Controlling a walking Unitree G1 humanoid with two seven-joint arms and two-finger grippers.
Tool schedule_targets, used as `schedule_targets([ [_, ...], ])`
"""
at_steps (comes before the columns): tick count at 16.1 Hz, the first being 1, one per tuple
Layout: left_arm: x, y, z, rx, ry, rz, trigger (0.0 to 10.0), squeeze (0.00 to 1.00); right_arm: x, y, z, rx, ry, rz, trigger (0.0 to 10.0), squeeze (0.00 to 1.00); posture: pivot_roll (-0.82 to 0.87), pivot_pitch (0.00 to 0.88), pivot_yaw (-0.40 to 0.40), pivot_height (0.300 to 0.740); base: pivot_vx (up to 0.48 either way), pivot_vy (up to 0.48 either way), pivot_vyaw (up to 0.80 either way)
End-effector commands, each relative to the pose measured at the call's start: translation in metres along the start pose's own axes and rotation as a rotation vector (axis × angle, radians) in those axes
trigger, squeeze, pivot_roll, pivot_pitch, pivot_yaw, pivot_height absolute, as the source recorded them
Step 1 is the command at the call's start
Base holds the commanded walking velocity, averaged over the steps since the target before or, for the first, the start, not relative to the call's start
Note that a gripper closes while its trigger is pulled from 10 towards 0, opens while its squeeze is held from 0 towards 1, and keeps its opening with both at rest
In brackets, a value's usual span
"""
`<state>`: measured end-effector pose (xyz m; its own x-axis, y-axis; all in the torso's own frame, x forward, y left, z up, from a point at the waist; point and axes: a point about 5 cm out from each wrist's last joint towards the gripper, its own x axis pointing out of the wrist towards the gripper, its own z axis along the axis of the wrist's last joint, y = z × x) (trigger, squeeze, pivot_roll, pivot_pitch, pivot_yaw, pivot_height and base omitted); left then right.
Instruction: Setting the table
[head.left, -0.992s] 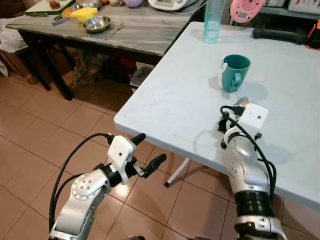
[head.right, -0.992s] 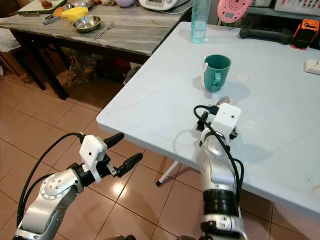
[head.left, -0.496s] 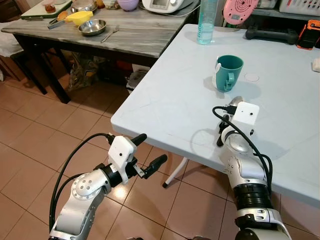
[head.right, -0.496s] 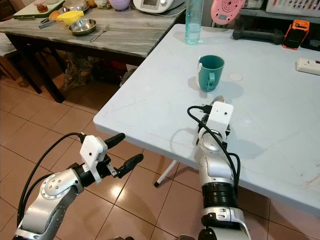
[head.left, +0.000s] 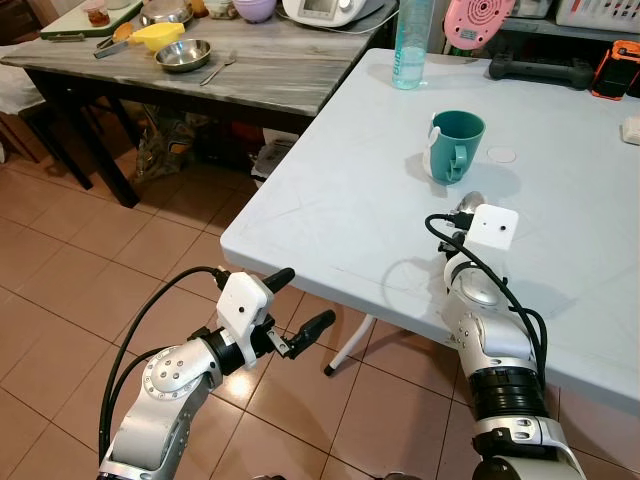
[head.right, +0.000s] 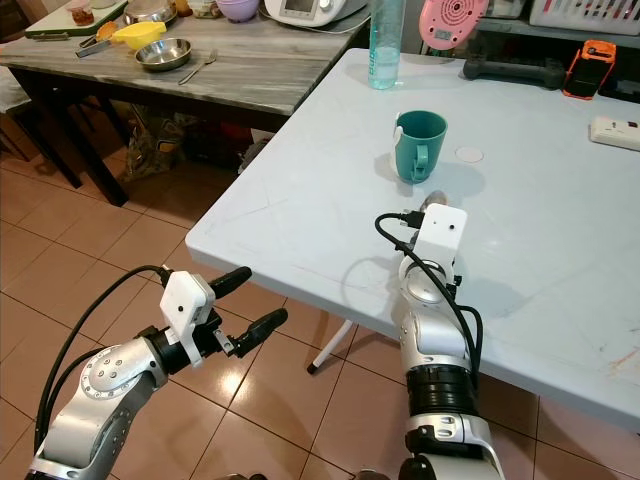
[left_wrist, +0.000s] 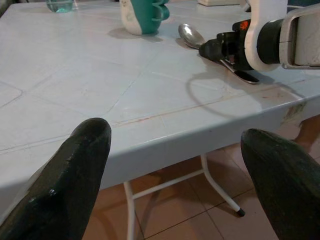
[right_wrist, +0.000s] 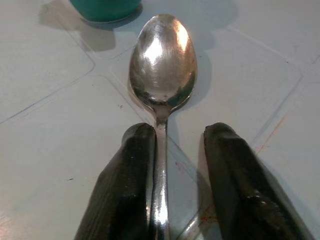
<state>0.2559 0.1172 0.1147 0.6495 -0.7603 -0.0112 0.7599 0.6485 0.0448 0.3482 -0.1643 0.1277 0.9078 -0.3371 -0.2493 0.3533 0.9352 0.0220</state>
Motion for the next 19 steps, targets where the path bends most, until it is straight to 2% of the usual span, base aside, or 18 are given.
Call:
schedule_targets([
  [1,-0.001,0.001,-0.001,-0.004,0.005,-0.003,10.0,0.00,-0.004,0.005,-0.036,-0.029,0.162,0.035,0.0,0.00,-0.03,0.130,0.087,0.740,0.000,0.000,0.00],
  [11,-0.001,0.001,-0.002,-0.005,0.008,0.001,10.0,0.00,-0.007,0.005,-0.040,-0.036,0.169,0.046,0.0,0.00,-0.04,0.129,0.088,0.740,0.000,0.000,0.00],
  [12,0.000,0.000,-0.002,-0.007,0.006,0.002,10.0,0.00,-0.009,0.005,-0.041,-0.001,0.172,0.056,0.0,0.00,-0.04,0.129,0.089,0.740,0.000,0.000,0.00],
  [15,-0.001,0.002,-0.001,-0.007,0.003,0.010,10.0,0.00,-0.016,0.009,-0.042,0.015,0.161,0.135,0.0,0.00,-0.04,0.127,0.089,0.740,0.000,0.000,0.00],
  [16,-0.002,0.002,-0.001,-0.006,0.004,0.013,10.0,0.00,-0.020,0.011,-0.040,0.015,0.137,0.168,0.0,0.00,-0.04,0.127,0.089,0.740,0.000,0.000,0.00],
  [18,-0.005,0.007,-0.002,-0.023,0.000,0.054,10.0,0.00,-0.033,0.017,-0.025,0.001,-0.013,0.294,0.0,0.00,-0.04,0.120,0.085,0.740,0.000,0.000,0.00],
  [19,-0.006,0.015,-0.002,-0.025,-0.012,0.148,10.0,0.00,-0.043,0.022,-0.016,-0.052,-0.118,0.368,0.0,0.00,-0.04,0.118,0.084,0.740,0.000,0.000,0.00],
])
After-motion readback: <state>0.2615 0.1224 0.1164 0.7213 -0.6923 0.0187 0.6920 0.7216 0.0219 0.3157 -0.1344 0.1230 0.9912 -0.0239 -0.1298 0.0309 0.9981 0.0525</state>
